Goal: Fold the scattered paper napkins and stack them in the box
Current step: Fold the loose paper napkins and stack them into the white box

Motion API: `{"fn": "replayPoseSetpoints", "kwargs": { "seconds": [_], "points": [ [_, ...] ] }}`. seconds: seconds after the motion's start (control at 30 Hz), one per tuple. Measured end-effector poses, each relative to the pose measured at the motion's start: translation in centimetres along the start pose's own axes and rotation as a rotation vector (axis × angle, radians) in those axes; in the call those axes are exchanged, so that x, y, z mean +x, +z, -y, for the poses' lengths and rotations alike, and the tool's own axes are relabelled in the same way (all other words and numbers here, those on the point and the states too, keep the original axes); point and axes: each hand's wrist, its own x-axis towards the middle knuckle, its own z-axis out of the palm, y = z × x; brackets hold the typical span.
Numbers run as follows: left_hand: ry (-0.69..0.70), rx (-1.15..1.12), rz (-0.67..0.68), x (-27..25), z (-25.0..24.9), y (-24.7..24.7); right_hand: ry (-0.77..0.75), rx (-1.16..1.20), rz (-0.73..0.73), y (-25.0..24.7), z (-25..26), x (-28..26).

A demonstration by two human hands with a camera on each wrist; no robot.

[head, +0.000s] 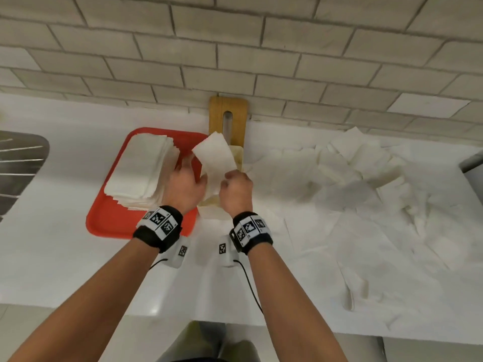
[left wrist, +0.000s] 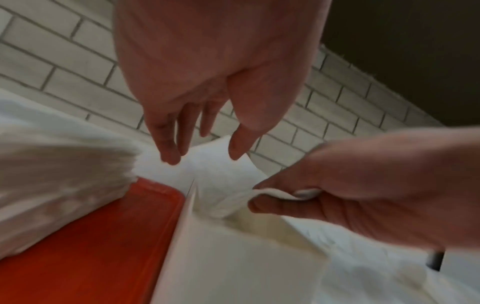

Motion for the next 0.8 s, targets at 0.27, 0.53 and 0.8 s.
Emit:
{"fn": "replayPoseSetpoints", "kwargs": {
  "seconds": [0.27,0.53,0.8],
  "points": [
    [-0.077,0.141,0.158,-0.9,2.2,3.1,0.124,-0.359,0.382,1.0,1.3,1.4],
    [0.024,0.082,-0.041,-2.9,0.3,2.1,0.115,-0.323,-0.003,-10.4,-7.3,6.3],
    [0.311,-0.179,-0.077,-6.9,-4.4,3.9,0.016,-0.603,0.026,-11.7,-15.6,9.8]
  ]
}}
